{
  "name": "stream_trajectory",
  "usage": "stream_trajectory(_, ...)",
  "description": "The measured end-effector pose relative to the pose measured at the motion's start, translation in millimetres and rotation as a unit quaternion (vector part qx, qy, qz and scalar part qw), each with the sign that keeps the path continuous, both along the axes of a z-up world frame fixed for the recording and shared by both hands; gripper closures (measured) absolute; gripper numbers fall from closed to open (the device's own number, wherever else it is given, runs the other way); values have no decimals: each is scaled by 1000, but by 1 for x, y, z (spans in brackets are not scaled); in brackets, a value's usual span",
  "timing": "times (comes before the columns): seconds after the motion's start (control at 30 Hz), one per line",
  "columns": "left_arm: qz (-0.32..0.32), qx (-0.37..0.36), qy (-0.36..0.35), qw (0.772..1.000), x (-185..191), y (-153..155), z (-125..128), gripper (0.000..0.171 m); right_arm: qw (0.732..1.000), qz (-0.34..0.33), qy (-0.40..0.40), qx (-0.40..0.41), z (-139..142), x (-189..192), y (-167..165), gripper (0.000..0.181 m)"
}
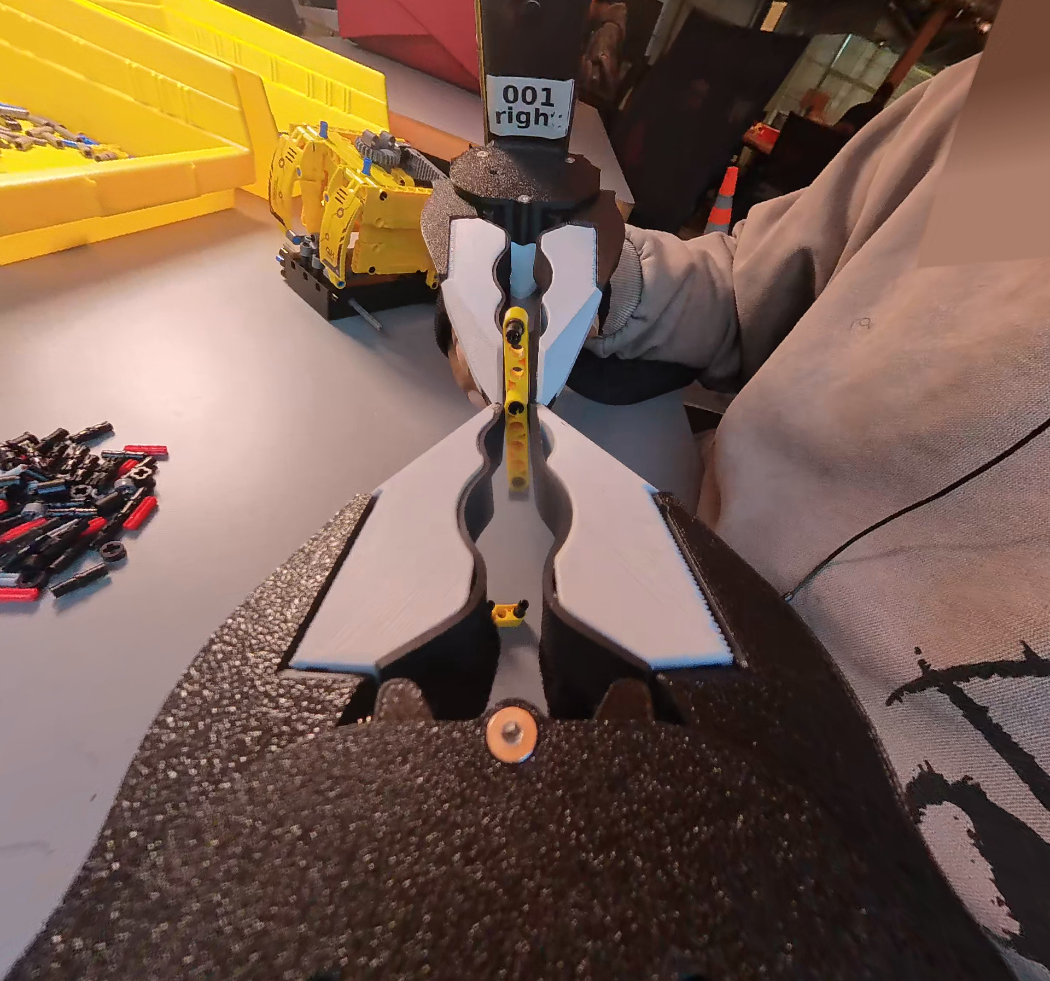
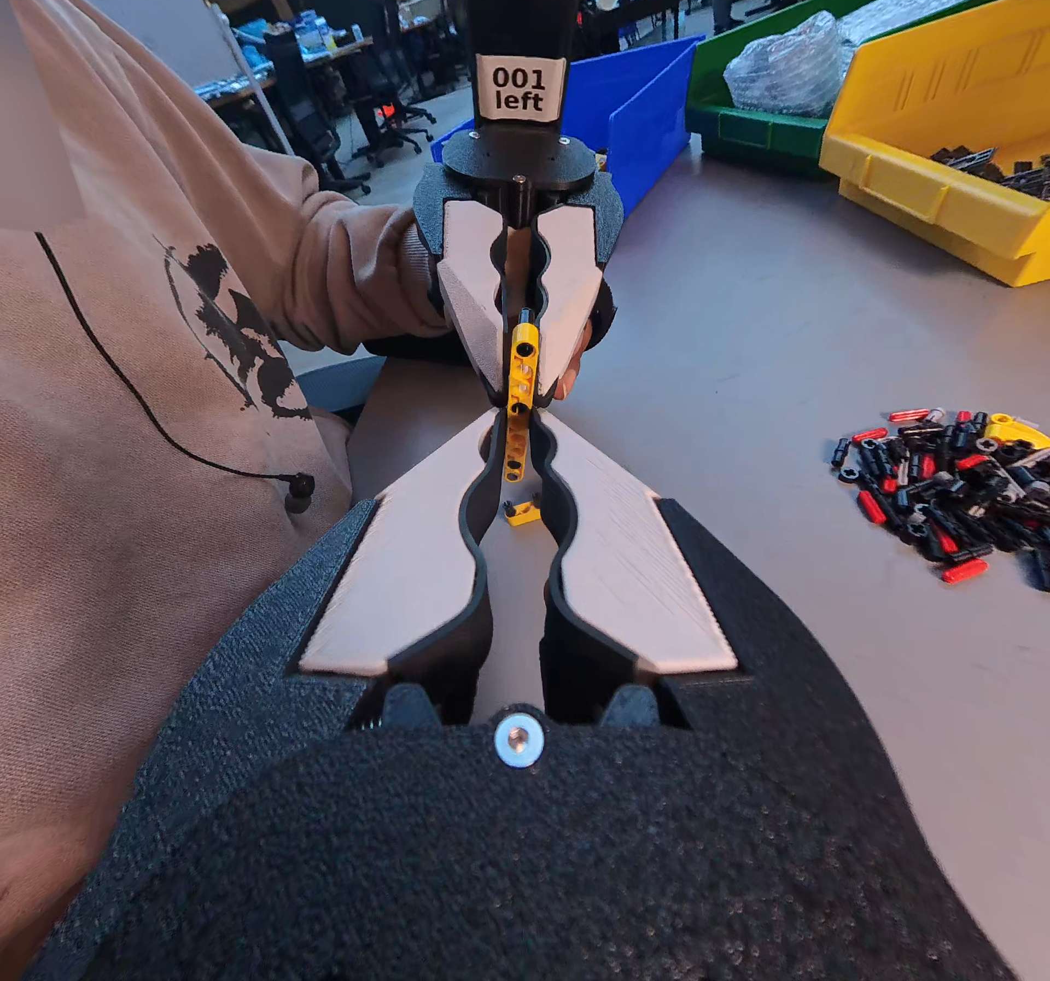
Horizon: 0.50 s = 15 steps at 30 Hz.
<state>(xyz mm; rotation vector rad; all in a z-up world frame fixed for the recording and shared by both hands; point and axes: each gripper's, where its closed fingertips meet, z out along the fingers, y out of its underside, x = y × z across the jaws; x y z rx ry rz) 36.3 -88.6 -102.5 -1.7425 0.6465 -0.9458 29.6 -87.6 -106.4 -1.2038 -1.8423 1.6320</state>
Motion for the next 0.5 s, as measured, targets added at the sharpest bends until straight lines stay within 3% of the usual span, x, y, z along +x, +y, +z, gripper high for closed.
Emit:
stream_trajectory(0.3, 10, 10, -23, 1000, -5, 3, 14, 166, 997, -3, 49, -63, 16, -3, 4, 175)
stream_trajectory(0.5, 3, 5, -20, 1000, -6, 1, 8, 165, 998, 5, 44, -52, 13, -2, 3, 175)
